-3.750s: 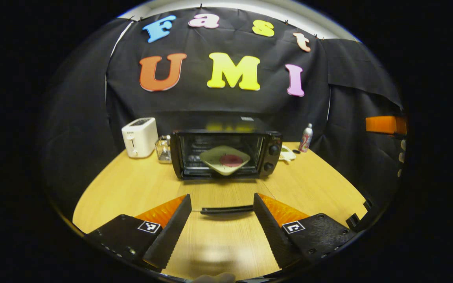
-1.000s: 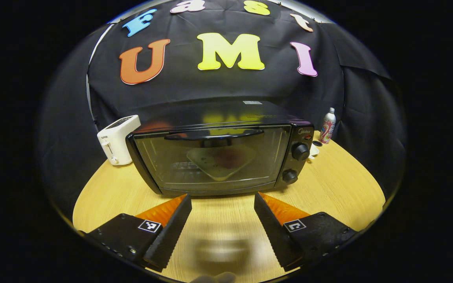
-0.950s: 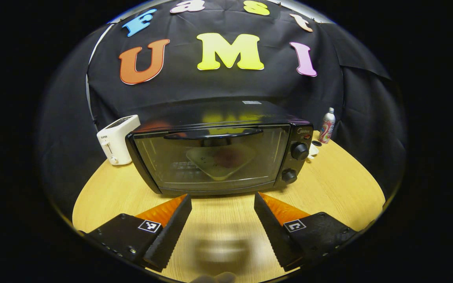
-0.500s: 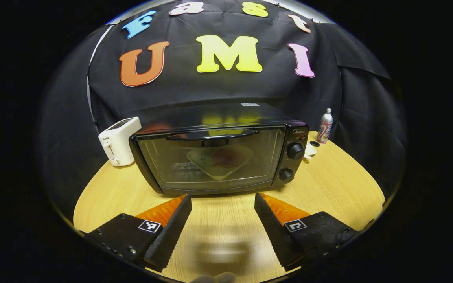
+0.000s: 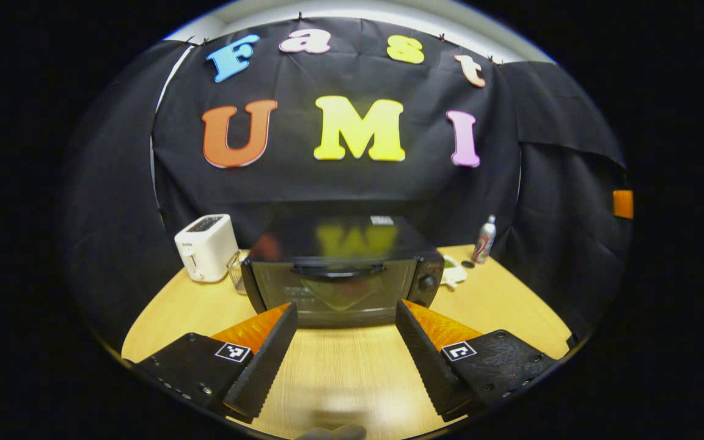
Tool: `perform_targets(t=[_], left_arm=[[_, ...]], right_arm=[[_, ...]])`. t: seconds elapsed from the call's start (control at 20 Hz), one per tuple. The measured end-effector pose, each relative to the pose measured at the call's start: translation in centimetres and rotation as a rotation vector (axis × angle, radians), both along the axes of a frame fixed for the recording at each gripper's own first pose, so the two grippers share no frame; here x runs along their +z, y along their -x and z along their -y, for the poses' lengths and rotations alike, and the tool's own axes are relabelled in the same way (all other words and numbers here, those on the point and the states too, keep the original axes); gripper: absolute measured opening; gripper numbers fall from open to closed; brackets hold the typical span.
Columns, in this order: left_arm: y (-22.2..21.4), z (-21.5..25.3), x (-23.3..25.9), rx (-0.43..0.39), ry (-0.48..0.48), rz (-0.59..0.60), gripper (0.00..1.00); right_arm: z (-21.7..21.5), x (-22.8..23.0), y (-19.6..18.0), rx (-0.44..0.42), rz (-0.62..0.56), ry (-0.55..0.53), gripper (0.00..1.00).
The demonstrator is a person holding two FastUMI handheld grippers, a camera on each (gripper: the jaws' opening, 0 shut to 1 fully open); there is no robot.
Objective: Open the electric oven with the left hand, put the food in, and close the electric oven.
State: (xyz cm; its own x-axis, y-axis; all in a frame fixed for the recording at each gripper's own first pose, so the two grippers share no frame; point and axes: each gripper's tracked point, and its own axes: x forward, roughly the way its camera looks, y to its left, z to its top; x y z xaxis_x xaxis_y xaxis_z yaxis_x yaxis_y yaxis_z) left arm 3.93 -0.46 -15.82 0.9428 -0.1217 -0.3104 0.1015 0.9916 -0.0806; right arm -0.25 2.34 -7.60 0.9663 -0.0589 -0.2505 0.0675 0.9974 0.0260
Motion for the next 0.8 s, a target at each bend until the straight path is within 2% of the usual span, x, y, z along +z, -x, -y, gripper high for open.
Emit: perform_targets(t=[0.25,0.3,0.35,0.4,0.65,0.75,0.8], left_arm=[[3.6,-2.8,9.7,0.013,0.05,0.155,0.96],[4.4,-3.2,10.9,0.019,0.065,0.178,0.87],[5.2,-3.7,12.2,0.026,0.069,0.203,0.96],[5.9,-4.2,13.5,0.033,0.065,0.23,0.96],[8.2,-5.3,15.6,0.055,0.048,0.281,0.95],[8.6,-5.2,16.1,0.053,0.073,0.281,0.95],[8.6,-5.3,16.4,0.057,0.071,0.287,0.96]], right_arm=[[-1.1,4.8,1.3,-0.014,0.112,0.003,1.0],[-1.5,5.6,1.5,-0.014,0.13,0.008,0.96],[-1.7,6.3,1.7,-0.014,0.151,0.007,0.97],[-2.2,6.7,2.1,-0.008,0.165,-0.002,0.96],[-3.9,6.5,2.8,0.021,0.177,0.0,1.0],[-4.5,6.1,2.9,0.032,0.171,-0.007,0.96],[-4.5,6.0,3.0,0.032,0.169,-0.008,1.0]])
